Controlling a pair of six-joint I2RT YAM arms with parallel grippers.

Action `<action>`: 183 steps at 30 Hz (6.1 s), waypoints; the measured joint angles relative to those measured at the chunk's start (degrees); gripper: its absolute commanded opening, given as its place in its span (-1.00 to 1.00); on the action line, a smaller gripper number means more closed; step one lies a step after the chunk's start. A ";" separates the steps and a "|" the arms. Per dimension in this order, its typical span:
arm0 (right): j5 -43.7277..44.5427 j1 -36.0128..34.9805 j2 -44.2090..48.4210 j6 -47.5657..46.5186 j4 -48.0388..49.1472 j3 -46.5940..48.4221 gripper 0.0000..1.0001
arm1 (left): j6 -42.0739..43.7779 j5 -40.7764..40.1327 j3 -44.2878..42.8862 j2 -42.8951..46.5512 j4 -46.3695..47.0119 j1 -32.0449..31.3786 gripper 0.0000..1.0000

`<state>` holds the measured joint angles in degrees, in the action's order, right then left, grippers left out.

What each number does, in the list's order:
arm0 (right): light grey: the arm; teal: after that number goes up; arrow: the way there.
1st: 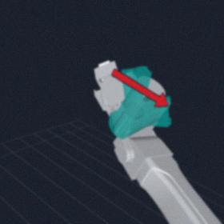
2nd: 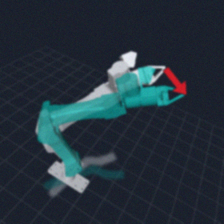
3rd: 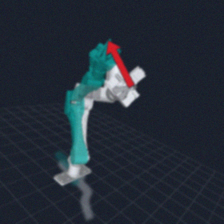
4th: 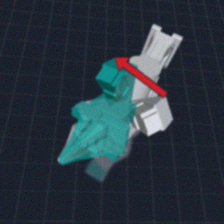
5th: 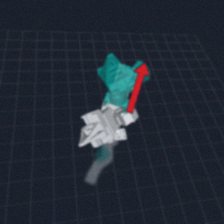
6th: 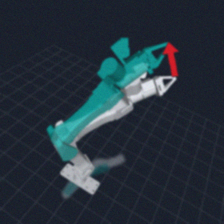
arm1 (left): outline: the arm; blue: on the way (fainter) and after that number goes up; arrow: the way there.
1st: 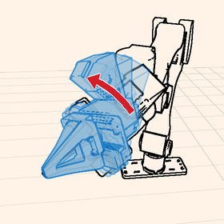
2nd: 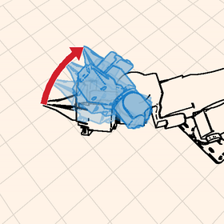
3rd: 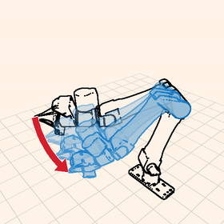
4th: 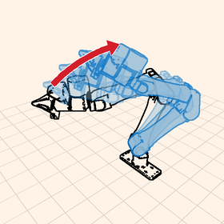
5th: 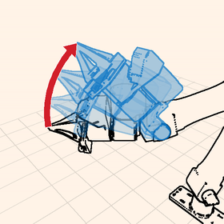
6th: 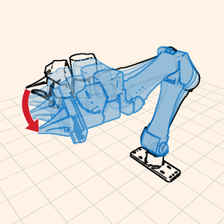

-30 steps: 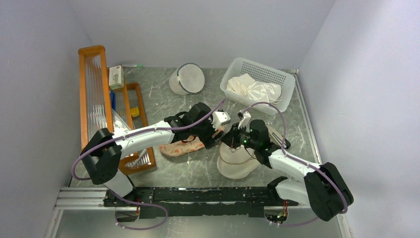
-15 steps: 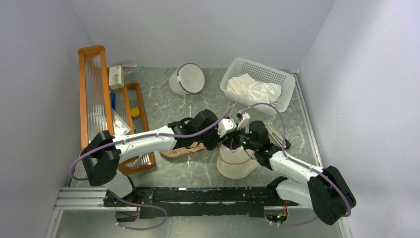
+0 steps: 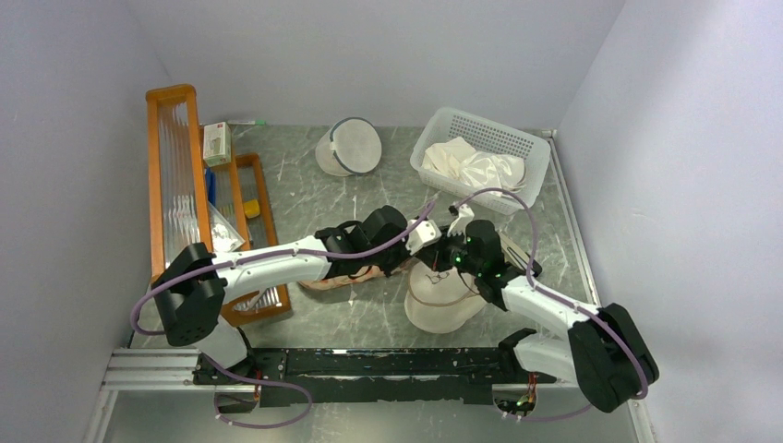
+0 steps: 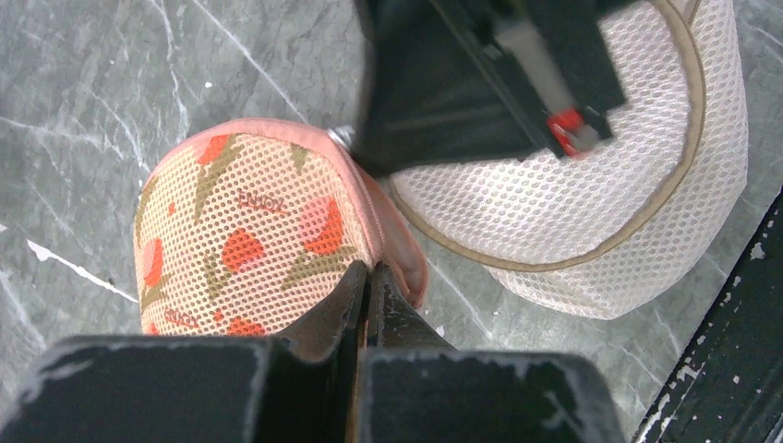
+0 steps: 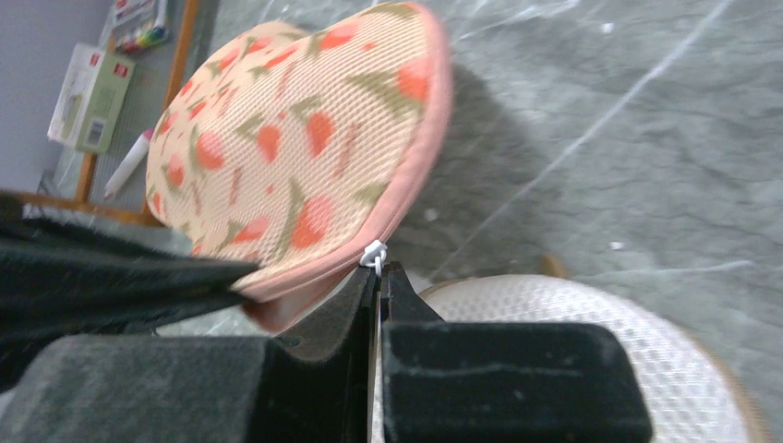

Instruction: Unzip the laundry bag and remove the bra

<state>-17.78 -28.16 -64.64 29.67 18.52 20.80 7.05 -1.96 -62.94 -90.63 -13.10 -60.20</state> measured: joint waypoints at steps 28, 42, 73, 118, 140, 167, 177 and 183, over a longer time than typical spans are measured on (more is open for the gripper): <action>-8.39 3.21 1.92 2.05 4.13 -3.52 -1.00 | 2.40 -4.48 -0.48 3.26 -0.52 3.58 0.29; -6.03 -4.50 1.09 5.38 6.12 -3.43 -1.00 | 2.21 0.70 0.44 1.99 -1.84 2.10 0.06; -2.38 4.26 -7.67 0.13 -0.59 3.89 -1.00 | 3.15 -5.11 0.11 0.15 -3.06 0.68 -0.86; -2.93 -7.41 -4.46 6.78 3.58 1.14 -1.00 | 3.87 -1.97 -1.20 -0.72 -5.84 0.39 -0.42; -3.67 -0.87 -11.21 2.45 0.50 7.08 -1.00 | 4.15 -4.31 -1.29 -0.92 -5.27 0.20 -0.86; -3.82 -3.76 -11.04 6.16 9.38 3.89 -1.00 | 4.50 -5.33 -0.96 0.81 -5.81 -0.28 0.26; -1.64 -6.36 -9.46 9.40 11.10 1.99 -1.00 | 4.48 -5.33 -0.11 4.04 -4.26 -0.35 0.37; -0.61 -6.88 -9.42 10.58 12.48 1.51 -1.00 | 4.48 -5.33 -0.11 1.62 -4.33 -0.50 0.16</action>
<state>-18.39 -35.05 -74.06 40.25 31.00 22.31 11.53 -7.29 -63.05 -89.01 -17.43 -60.71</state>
